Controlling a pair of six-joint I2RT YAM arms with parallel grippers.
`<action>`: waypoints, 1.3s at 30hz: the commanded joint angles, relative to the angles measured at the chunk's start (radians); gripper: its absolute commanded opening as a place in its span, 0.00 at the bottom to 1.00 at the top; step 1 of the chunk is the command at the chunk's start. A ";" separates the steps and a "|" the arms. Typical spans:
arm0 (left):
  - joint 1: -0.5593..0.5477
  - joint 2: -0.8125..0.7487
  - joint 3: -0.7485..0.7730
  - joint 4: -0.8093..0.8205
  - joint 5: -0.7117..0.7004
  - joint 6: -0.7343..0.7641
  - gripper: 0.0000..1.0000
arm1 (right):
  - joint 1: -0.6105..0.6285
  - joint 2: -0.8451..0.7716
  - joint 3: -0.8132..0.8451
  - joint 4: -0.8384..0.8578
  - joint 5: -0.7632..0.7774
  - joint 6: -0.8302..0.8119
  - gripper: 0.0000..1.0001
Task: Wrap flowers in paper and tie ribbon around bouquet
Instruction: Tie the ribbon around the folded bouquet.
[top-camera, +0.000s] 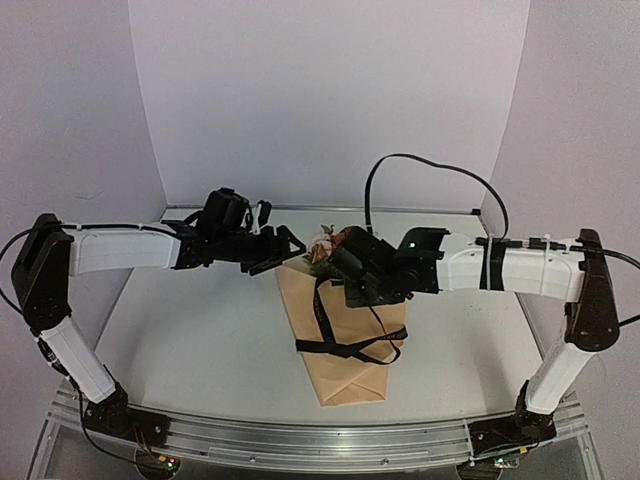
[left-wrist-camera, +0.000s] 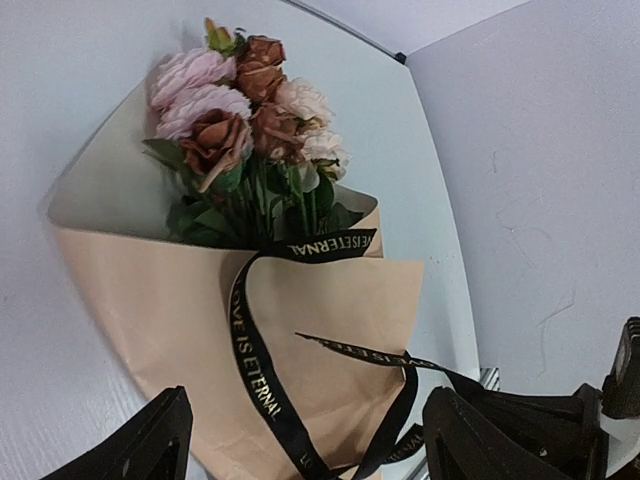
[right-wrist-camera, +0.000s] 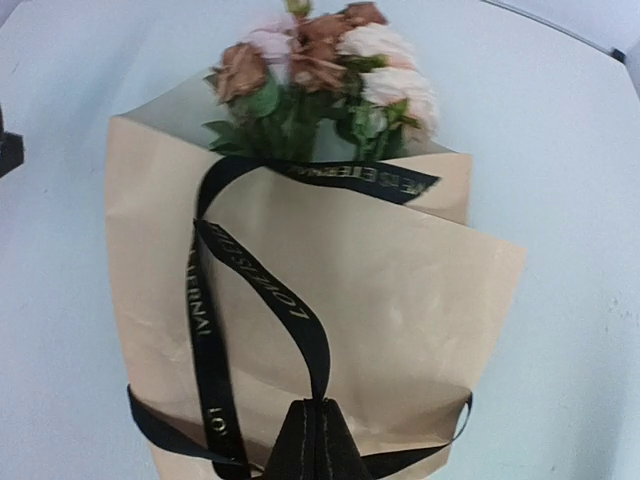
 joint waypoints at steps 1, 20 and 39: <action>-0.083 0.155 0.213 -0.225 -0.130 0.113 0.79 | -0.035 -0.099 -0.148 -0.017 0.104 0.191 0.00; -0.170 0.506 0.558 -0.467 -0.331 0.205 0.65 | -0.132 -0.241 -0.321 -0.016 0.133 0.299 0.00; -0.197 0.390 0.457 -0.309 -0.408 0.179 0.00 | -0.255 -0.266 -0.351 0.011 0.114 0.273 0.00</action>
